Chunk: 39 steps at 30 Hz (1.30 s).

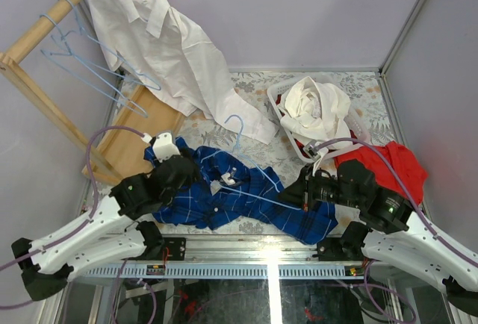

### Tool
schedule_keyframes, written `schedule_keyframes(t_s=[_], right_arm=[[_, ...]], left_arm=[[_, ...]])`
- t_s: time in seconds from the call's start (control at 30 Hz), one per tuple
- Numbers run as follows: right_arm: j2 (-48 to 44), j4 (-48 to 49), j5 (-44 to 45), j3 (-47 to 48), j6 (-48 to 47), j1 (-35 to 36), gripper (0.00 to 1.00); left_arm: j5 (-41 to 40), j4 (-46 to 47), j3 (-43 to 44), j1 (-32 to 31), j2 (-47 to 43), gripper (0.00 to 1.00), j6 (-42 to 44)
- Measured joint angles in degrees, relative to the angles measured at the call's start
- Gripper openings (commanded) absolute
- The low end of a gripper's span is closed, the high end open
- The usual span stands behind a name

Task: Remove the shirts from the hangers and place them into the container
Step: Remove the shirt from the hanger.

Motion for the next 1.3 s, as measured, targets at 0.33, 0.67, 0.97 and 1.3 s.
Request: schedule_keyframes(t_s=[0.33,0.67,0.97,1.3], right_arm=[[-0.4,0.0,1.3,0.1,-0.5,0.0,0.00],[0.3,0.6,1.5,0.0,-0.8,0.0,0.00],[-1.5,-11.7,11.7,9.0,-9.5,0.0,0.00],[-14.2,-14.0,15.2,13.0,-15.3,0.0,0.00]], left_arm=[[14.8,7.1,-1.6,11.4,4.9,0.72,5.2],[21.2,12.5,-1.4,11.6,7.9,0.46,5.5],[13.7,6.4,1.1,15.8,10.9,0.00,9.0],[15.8,5.7,1.5,24.8,8.3,0.08,13.8]])
